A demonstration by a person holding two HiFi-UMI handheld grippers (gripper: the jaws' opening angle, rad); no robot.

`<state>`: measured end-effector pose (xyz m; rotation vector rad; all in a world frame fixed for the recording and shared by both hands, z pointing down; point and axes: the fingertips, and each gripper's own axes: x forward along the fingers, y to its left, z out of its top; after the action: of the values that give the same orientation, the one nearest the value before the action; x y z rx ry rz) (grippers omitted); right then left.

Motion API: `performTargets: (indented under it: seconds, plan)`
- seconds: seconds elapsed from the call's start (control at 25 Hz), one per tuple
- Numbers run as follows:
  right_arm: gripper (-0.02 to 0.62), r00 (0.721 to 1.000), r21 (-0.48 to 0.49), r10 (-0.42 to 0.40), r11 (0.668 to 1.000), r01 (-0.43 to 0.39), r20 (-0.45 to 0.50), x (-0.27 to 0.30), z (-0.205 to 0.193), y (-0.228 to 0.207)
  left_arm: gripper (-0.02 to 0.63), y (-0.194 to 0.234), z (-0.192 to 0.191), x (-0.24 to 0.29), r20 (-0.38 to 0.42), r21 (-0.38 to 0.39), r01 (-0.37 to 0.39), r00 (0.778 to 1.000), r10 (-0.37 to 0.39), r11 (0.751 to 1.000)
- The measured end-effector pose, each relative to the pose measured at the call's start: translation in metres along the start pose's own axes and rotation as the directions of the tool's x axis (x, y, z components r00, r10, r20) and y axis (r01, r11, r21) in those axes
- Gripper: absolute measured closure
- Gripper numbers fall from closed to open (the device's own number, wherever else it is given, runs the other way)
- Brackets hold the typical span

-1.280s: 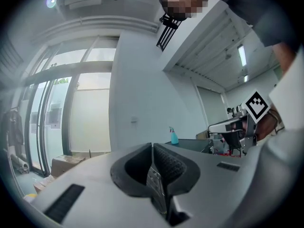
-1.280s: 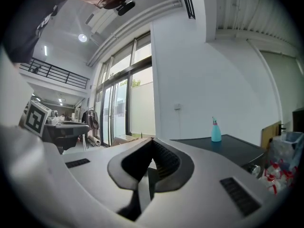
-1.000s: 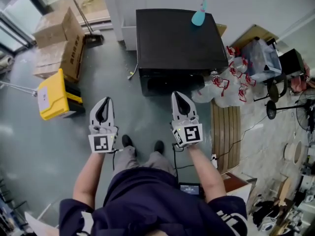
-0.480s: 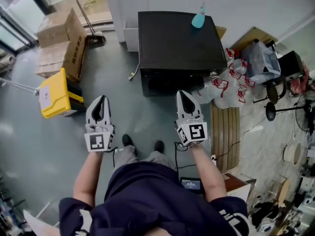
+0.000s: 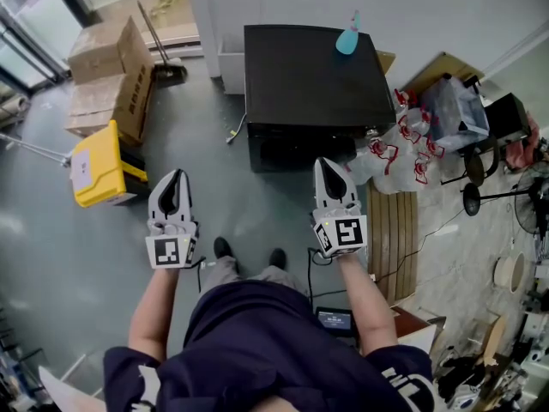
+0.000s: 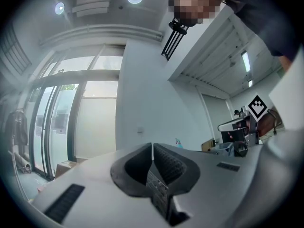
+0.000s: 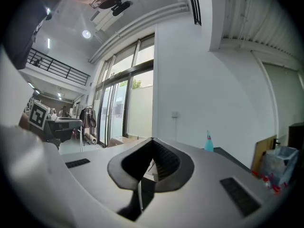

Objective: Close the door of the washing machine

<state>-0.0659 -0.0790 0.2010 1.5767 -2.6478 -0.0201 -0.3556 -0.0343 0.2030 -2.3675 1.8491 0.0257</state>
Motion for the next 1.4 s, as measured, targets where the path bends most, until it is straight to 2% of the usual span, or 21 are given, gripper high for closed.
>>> performTargets:
  seconds: [0.16, 0.64, 1.08, 1.4]
  plan:
    - [0.575, 1.0, -0.011, -0.005, 1.0, 0.005, 0.001, 0.0011, 0.003, -0.0025, 0.572, -0.0001, 0.0035, 0.0009, 0.005, -0.037, -0.015, 1.0, 0.015, 0.999]
    - [0.575, 1.0, -0.01, -0.024, 1.0, 0.024, -0.016, 0.0047, 0.0009, -0.0089, 0.572, 0.0046, 0.0031, 0.0051, 0.014, -0.008, -0.01, 1.0, 0.01, 1.0]
    - [0.577, 0.999, -0.024, -0.032, 0.999, 0.031, -0.034, 0.0081, 0.0007, -0.0095, 0.572, 0.0047, 0.0035, 0.0077, 0.01, -0.03, -0.019, 1.0, 0.019, 0.999]
    - [0.577, 0.999, -0.036, -0.025, 0.999, 0.024, -0.034, 0.0069, -0.0013, -0.006, 0.572, 0.0052, 0.0002, 0.0078, 0.003, -0.011, -0.022, 1.0, 0.022, 1.0]
